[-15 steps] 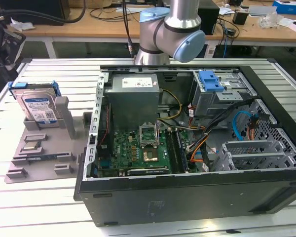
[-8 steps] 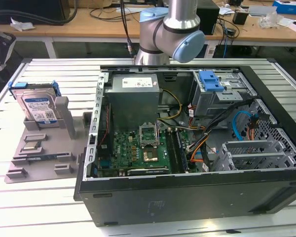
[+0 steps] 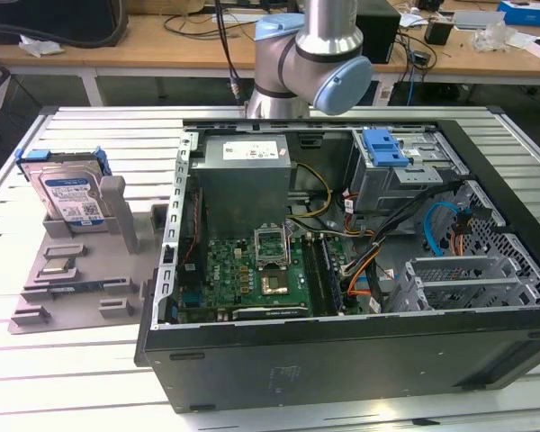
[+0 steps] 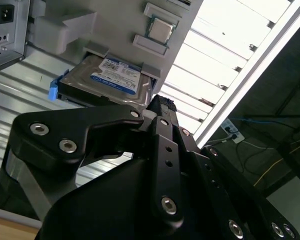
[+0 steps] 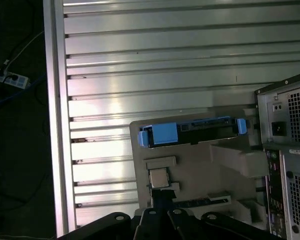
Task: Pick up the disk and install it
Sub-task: 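Reach for the disk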
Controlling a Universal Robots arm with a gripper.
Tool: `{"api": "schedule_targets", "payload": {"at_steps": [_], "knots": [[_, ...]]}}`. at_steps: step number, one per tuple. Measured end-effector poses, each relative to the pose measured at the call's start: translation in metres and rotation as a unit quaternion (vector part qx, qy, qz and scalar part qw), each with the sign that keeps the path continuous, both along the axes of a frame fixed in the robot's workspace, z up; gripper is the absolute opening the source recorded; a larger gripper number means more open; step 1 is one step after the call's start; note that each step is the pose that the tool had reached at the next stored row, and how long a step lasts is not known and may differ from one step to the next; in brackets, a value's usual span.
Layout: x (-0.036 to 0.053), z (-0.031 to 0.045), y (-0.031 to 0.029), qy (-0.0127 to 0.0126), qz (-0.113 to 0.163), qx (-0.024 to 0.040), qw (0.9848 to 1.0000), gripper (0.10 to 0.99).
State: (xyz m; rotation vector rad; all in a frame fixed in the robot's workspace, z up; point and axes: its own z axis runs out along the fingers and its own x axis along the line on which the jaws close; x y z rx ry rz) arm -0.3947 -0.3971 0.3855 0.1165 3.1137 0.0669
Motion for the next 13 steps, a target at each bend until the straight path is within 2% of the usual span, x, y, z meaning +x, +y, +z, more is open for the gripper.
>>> {"api": "schedule_targets", "payload": {"at_steps": [3, 5, 13], "knots": [[-0.0026, -0.0016, 0.0032, 0.0001, 0.000, -0.0007, 1.0000, 0.106], [-0.0027, -0.0034, 0.0077, 0.0000, 0.000, -0.0026, 1.0000, 0.106], [-0.0026, -0.0039, 0.0082, 0.0000, 0.000, -0.0033, 1.0000, 0.106]]}}
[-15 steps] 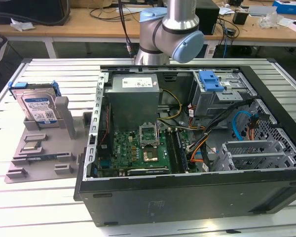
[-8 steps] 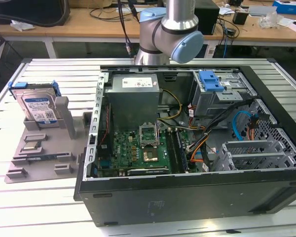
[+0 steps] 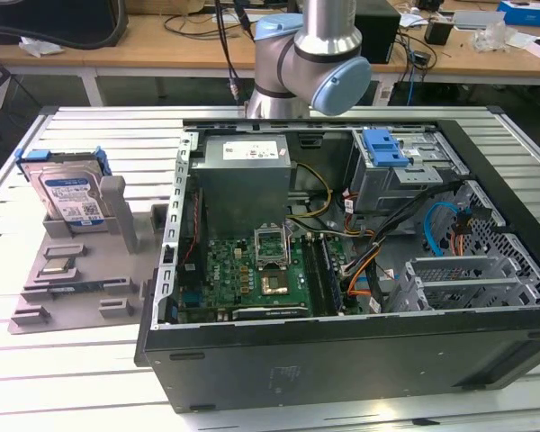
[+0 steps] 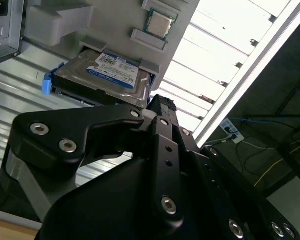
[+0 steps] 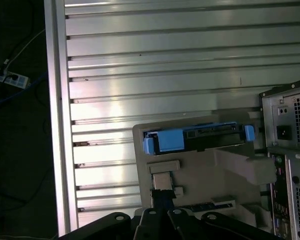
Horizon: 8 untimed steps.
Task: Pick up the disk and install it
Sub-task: 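Reach for the disk, then pick up the disk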
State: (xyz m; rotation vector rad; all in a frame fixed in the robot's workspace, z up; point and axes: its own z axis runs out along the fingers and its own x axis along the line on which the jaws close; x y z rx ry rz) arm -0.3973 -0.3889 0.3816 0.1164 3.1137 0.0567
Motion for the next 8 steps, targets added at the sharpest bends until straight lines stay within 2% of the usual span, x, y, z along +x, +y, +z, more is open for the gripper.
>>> {"api": "schedule_targets", "payload": {"at_steps": [8], "knots": [[0.0000, -0.0001, 0.0000, 0.0000, 0.000, 0.0000, 1.0000, 0.106]]}}
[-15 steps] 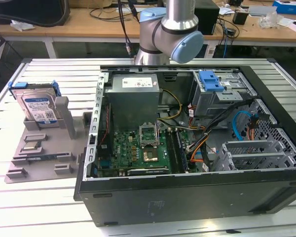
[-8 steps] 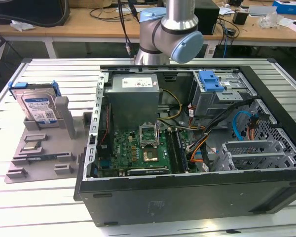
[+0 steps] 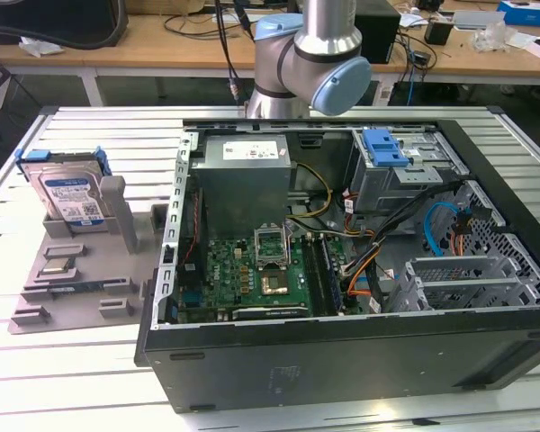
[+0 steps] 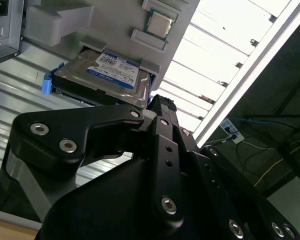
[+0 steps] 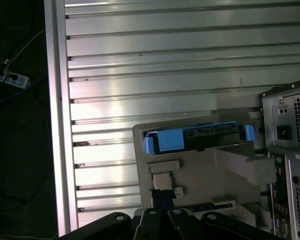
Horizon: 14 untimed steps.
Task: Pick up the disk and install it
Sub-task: 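Pick up the disk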
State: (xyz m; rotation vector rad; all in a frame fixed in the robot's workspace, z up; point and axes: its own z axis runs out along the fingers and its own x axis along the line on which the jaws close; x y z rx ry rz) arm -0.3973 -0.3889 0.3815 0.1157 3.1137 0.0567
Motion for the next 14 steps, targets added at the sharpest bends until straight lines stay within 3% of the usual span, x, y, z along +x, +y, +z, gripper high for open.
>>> {"api": "schedule_targets", "payload": {"at_steps": [5, 9, 11, 14], "knots": [[0.0000, 0.0000, 0.0000, 0.0000, 0.038, 0.0000, 0.9993, 0.106], [0.0000, 0.0000, 0.0000, 0.0000, 0.077, 0.0000, 0.9970, 0.106], [0.0000, 0.0000, 0.0000, 0.0000, 0.113, 0.0000, 0.9936, 0.106], [0.0000, 0.0000, 0.0000, 0.0000, 0.141, 0.0000, 0.9900, 0.106]]}}
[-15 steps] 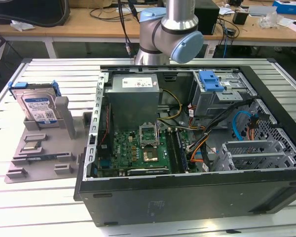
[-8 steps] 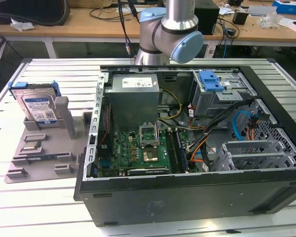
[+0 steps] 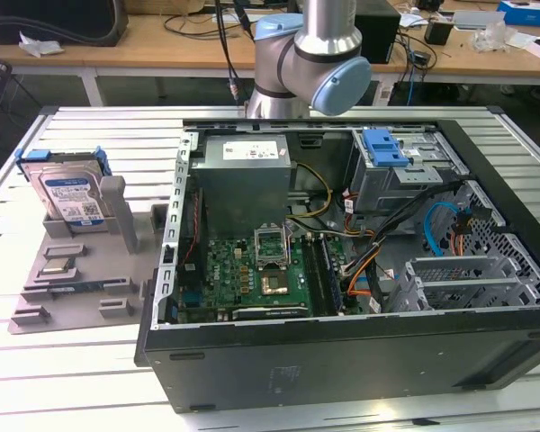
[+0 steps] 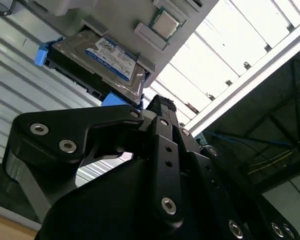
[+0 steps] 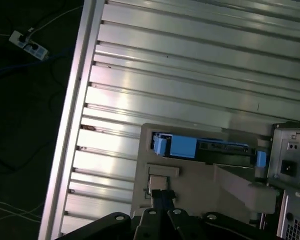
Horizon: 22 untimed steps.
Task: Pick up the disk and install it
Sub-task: 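Pick up the disk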
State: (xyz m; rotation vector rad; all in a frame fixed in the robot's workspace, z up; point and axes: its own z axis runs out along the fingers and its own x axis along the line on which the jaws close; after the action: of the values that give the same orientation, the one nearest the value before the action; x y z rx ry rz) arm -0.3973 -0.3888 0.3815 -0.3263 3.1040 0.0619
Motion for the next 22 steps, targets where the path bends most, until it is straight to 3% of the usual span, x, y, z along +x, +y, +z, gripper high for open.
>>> {"api": "schedule_targets", "payload": {"at_steps": [2, 4, 5, 7, 10, 12, 13, 14, 19, 21, 22], "knots": [[0.0000, 0.0000, 0.0000, 0.0000, 0.035, 0.0000, 0.9994, 0.106], [0.0000, 0.0000, 0.0000, 0.0000, 0.084, 0.0000, 0.9965, 0.106], [0.0000, 0.0000, 0.0000, 0.0000, 0.108, 0.0000, 0.9942, 0.106], [0.0000, 0.0000, 0.0000, 0.0000, 0.125, 0.0000, 0.9922, 0.106], [0.0000, 0.0000, 0.0000, 0.0000, 0.169, 0.0000, 0.9857, 0.106], [0.0000, 0.0000, 0.0000, 0.0000, 0.184, 0.0000, 0.9829, 0.106], [0.0000, 0.0000, 0.0000, 0.0000, 0.205, 0.0000, 0.9787, 0.106], [0.0000, 0.0000, 0.0000, 0.0000, 0.217, 0.0000, 0.9761, 0.106], [0.0000, 0.0000, 0.0000, 0.0000, 0.256, 0.0000, 0.9665, 0.106], [0.0000, 0.0000, 0.0000, 0.0000, 0.288, 0.0000, 0.9578, 0.106], [0.0000, 0.0000, 0.0000, 0.0000, 0.295, 0.0000, 0.9556, 0.106]]}}
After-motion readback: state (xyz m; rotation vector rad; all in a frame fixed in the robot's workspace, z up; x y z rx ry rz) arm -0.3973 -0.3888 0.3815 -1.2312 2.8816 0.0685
